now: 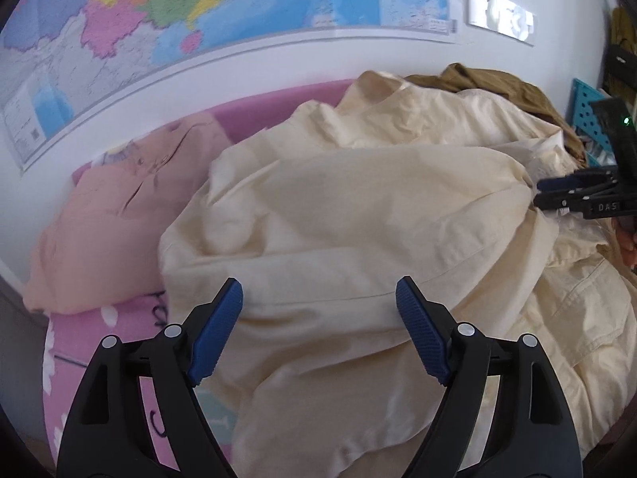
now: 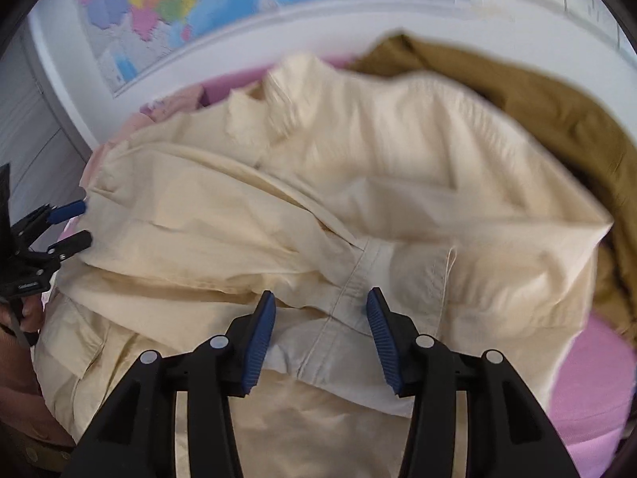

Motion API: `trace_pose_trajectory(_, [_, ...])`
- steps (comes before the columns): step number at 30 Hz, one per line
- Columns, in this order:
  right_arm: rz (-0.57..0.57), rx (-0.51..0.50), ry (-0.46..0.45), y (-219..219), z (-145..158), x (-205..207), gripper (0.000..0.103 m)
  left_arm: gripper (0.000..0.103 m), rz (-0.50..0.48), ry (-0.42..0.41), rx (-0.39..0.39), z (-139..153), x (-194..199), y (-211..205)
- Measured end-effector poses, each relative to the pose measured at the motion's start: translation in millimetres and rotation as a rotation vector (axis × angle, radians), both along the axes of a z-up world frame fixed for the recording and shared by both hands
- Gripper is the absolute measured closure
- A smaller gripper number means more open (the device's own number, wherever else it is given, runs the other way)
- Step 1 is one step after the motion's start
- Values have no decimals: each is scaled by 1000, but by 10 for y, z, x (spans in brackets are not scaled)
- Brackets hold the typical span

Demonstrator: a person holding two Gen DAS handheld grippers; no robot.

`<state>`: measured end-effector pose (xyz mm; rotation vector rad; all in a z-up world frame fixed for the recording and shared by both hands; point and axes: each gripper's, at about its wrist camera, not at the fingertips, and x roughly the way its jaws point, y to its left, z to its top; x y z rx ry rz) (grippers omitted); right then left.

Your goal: Fold large clothes

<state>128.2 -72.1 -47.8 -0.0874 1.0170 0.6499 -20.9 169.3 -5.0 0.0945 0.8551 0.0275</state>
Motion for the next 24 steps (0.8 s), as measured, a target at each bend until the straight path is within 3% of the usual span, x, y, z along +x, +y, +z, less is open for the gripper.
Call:
trace_pose_trajectory(3, [-7, 10, -3, -4, 5, -29, 56, 24, 26, 3, -6, -3, -63, 54])
trace_pose_trajectory(6, [-28, 56, -12, -40, 115, -101, 48, 23, 46, -10, 18, 40, -133, 34])
trace_pose_trajectory(9, [-35, 81, -46, -62, 227, -241, 47, 18, 81, -27, 40, 97, -203, -32])
trace_pose_trajectory(12, [-39, 91, -92, -52, 345, -442, 40, 10, 105, -46, 48, 151, -285, -126])
trace_pose_trajectory(16, [-31, 81, -166, -8, 476, -769, 35, 9, 116, -91, 50, 241, -452, -296])
trace_pose_trajectory(24, [-39, 77, -209, -17, 497, -1221, 34, 9, 113, -134, 85, 326, -747, -559])
